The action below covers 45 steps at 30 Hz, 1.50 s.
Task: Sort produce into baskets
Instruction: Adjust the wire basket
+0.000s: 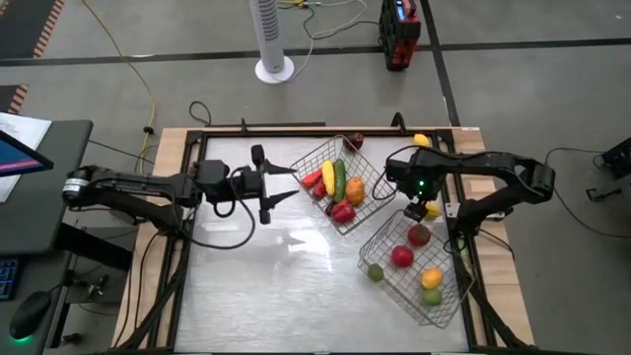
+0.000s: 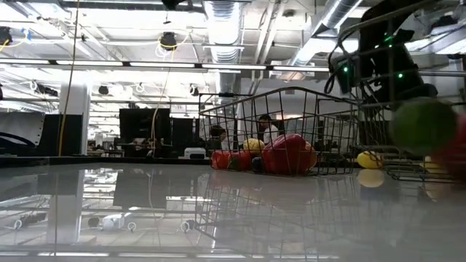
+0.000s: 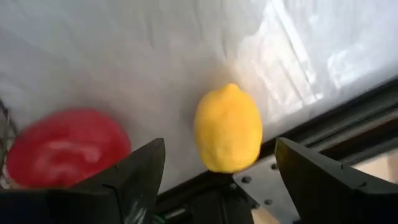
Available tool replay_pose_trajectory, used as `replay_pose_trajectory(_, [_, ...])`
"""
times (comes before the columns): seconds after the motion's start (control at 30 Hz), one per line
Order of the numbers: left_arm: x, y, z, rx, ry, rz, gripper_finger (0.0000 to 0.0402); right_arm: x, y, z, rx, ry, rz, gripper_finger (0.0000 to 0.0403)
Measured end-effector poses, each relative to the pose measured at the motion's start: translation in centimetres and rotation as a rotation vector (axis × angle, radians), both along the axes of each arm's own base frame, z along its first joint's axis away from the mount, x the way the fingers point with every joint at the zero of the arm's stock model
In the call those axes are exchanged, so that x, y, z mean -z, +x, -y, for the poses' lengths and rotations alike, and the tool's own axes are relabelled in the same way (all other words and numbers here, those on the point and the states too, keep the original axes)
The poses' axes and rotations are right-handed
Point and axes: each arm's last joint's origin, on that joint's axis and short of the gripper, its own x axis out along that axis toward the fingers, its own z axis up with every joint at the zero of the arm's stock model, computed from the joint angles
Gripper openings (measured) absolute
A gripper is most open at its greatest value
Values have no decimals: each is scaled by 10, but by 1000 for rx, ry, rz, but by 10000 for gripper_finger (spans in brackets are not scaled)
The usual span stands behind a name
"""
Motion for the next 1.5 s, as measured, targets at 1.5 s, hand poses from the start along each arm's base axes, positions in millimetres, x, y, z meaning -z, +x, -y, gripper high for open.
replay_pose_trajectory(1.5, [6,0,-28,-23,59,-59,219,-28,70,-117,75,-31,29,179])
